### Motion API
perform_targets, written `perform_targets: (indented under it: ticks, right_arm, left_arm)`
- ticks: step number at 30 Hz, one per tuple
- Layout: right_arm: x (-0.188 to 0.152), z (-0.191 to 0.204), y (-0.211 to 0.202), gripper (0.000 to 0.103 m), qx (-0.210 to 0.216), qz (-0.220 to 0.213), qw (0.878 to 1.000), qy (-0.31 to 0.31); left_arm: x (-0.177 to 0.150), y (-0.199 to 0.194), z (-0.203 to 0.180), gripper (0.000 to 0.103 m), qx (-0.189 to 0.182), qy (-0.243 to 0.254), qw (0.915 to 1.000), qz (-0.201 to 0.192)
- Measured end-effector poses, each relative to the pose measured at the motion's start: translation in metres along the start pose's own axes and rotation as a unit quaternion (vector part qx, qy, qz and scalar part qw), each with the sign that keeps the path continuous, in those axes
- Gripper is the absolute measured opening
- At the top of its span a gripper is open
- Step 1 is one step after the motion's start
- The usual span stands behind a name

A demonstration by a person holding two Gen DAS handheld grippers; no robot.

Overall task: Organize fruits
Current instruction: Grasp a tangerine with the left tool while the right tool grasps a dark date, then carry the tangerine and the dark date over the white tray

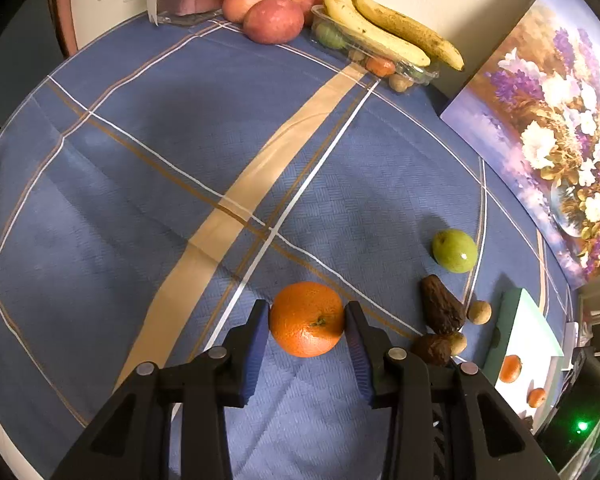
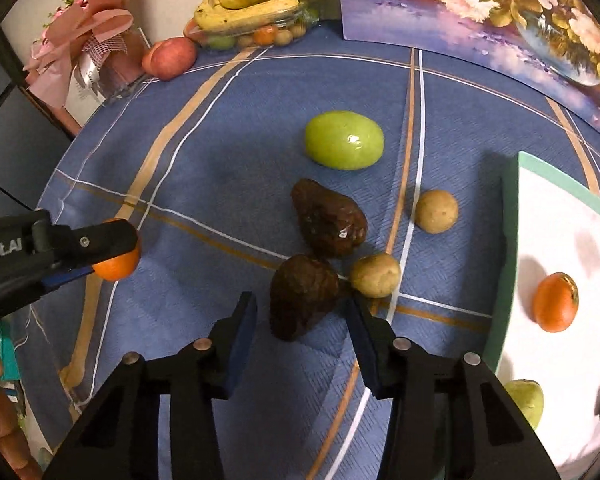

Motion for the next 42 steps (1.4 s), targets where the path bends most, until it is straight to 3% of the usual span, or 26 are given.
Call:
perform_targets:
  ticks: [3,11,21,28,42]
  right_arm:
    - [0.002,-0.001,0.002,0.035,-0.006,-0.005,1.0,0.004]
    - [-0.001,-0.007,-0.018,0.035,0.017,-0.025,0.999,0.015]
    - [-0.007,-0.027,-0.055,0.035,0.007,-0.056,0.998,0.033]
    - [-0.013,-0.056,-0.064,0.035,-0.018,-0.055,0.997,0.058]
    - [-0.034,-0.154,-0.099,0.035,-0.053,-0.061,0.984,0.16]
  left_arm:
    - [0.0,-0.001,-0.001,0.041,0.0,0.001,1.0,-0.002]
    - [-0.002,-0.015,-0.008,0.041,-0.004,0.01,0.9997,-0.021]
    - [-0.008,-0.026,-0.034,0.041,-0.011,0.034,0.9988,-0.033]
    - [-0.024,-0.019,-0.065,0.041,-0.018,0.066,0.9973,-0.025]
    - [-0.058,-0.01,-0.14,0.041,-0.026,0.143,0.9894,-0.006]
Point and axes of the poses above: each gripper's, at about its wrist camera, not at the fingertips, and y roughly the way its jaws point, z to its left, x to its top, the point moved 1 cm from there along y, roughly the way its jaws point, and after that the axes turned 5 degrees about z, right-handed, at the moved point
